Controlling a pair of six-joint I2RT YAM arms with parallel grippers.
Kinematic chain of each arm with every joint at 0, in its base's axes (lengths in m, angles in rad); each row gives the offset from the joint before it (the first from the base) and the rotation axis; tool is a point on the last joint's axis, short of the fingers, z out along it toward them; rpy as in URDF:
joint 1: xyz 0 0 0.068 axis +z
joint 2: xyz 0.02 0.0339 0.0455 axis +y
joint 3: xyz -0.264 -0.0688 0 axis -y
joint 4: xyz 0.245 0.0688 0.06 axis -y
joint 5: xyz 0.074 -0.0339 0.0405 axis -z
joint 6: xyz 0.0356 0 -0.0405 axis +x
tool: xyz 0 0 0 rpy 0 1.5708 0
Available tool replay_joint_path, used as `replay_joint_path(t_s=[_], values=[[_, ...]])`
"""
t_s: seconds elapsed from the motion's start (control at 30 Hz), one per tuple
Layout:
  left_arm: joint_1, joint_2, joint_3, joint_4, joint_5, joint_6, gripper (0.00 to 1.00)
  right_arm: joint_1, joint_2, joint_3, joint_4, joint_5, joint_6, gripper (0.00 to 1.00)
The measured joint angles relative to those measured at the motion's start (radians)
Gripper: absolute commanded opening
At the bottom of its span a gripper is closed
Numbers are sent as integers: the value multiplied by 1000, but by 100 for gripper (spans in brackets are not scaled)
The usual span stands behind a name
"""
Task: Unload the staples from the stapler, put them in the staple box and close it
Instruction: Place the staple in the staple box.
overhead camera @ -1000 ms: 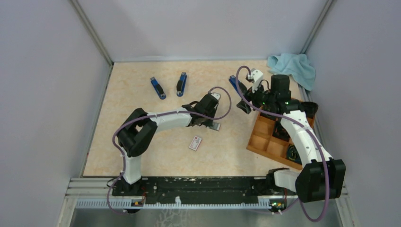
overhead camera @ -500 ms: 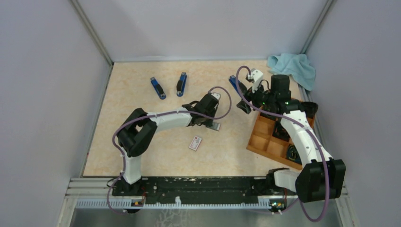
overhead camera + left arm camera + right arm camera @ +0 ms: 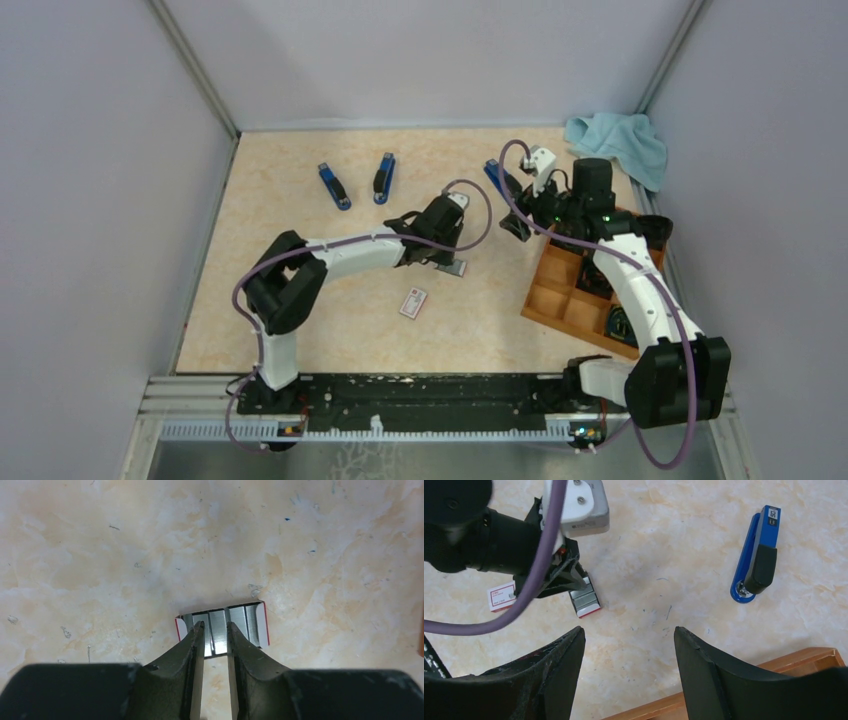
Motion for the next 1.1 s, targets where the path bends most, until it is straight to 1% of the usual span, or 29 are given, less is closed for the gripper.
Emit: replay_joint_path(t_s=[0.13,0.27,0.37,0.53,0.67,0.9,1.1], values=[[0,-90,-72,61,19,0,27,0,0,-15,10,-19,-1,66],[2,-229,-204,174,24,-10,27,0,0,-19,14,-35,-2,66],[19,-328,-347,291,47,-38,24,0,0,-19,15,-43,-8,66],[95,-329,-432,350,105,-70,20,0,1,-29,19,-52,-10,66],[147,-285,-446,362,147,-90,20,0,1,-30,19,-56,-10,66],[154,-215,-438,387,204,-101,20,0,1,-30,18,-63,-10,66],[158,-170,-386,394,238,-104,21,0,1,-30,18,-66,-10,66]])
